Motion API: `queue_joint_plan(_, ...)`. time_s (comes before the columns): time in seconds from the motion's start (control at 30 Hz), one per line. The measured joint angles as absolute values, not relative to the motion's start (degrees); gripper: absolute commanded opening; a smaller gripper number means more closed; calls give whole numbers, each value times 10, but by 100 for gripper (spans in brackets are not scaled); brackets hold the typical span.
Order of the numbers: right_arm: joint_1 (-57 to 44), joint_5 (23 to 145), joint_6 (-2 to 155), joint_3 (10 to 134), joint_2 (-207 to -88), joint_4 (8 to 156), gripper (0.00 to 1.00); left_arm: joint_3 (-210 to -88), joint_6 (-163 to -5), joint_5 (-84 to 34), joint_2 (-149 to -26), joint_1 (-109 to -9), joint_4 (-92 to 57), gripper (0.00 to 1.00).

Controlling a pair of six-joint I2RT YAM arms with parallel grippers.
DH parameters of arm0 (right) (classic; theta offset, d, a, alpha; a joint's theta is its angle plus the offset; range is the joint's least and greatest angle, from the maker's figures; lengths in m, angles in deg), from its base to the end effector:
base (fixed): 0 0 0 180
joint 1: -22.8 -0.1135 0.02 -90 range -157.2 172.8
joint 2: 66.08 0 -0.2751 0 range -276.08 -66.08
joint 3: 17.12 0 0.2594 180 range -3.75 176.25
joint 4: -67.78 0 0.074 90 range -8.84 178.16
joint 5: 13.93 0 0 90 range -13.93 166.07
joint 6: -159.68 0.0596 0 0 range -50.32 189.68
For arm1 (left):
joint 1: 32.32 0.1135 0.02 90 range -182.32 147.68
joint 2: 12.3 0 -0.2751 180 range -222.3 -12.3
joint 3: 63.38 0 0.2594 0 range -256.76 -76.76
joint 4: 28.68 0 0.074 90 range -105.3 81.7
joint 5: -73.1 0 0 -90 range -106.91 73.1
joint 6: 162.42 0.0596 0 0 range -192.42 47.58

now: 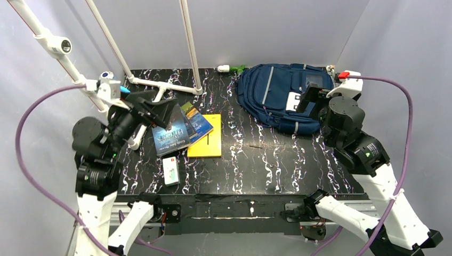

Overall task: Pack the student bag
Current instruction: Pick up the student bag at the center of the board.

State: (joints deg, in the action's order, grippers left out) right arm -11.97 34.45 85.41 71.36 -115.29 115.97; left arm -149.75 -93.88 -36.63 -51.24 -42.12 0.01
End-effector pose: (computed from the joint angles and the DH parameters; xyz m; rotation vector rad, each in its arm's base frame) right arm 0.1525 0.0577 0.4676 0.2490 1.6686 0.0338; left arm 0.0998 -0.0376 0.5192 0.1757 1.2814 -0.6830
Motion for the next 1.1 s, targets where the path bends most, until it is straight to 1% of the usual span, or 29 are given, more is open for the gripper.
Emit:
queue_joint_plan(0.1, -120, 337, 859, 714, -1162, 1166, 100, -1504, -948, -395, -552, -423, 1, 99)
queue_joint_plan(0.2, -119, 336, 862, 714, -1184, 1179, 100, -1504, -945, -397, -584, -451, 7, 99)
queue_joint_plan(0.3, -119, 349, 862, 703, -1204, 1175, 100, -1509, -923, -370, -617, -534, 21, 99)
queue_joint_plan(0.43, -119, 361, 865, 679, -1220, 1186, 100, -1523, -871, -309, -665, -673, 42, 99)
queue_joint_plan(0.6, -119, 362, 875, 669, -1255, 1185, 100, -1527, -825, -239, -694, -746, 60, 99)
queue_joint_plan(0.8, -119, 384, 863, 608, -1315, 1134, 100, -1533, -790, -188, -741, -779, 58, 99)
queue_joint_plan(0.83, -118, 390, 859, 605, -1335, 1122, 96, -1531, -786, -184, -749, -780, 56, 99)
queue_joint_plan(0.9, -110, 415, 850, 603, -1383, 1096, 91, -1518, -778, -179, -755, -782, 48, 99)
queue_joint_plan(1.1, -57, 487, 845, 628, -1527, 1043, 91, -1463, -760, -174, -750, -783, 35, 99)
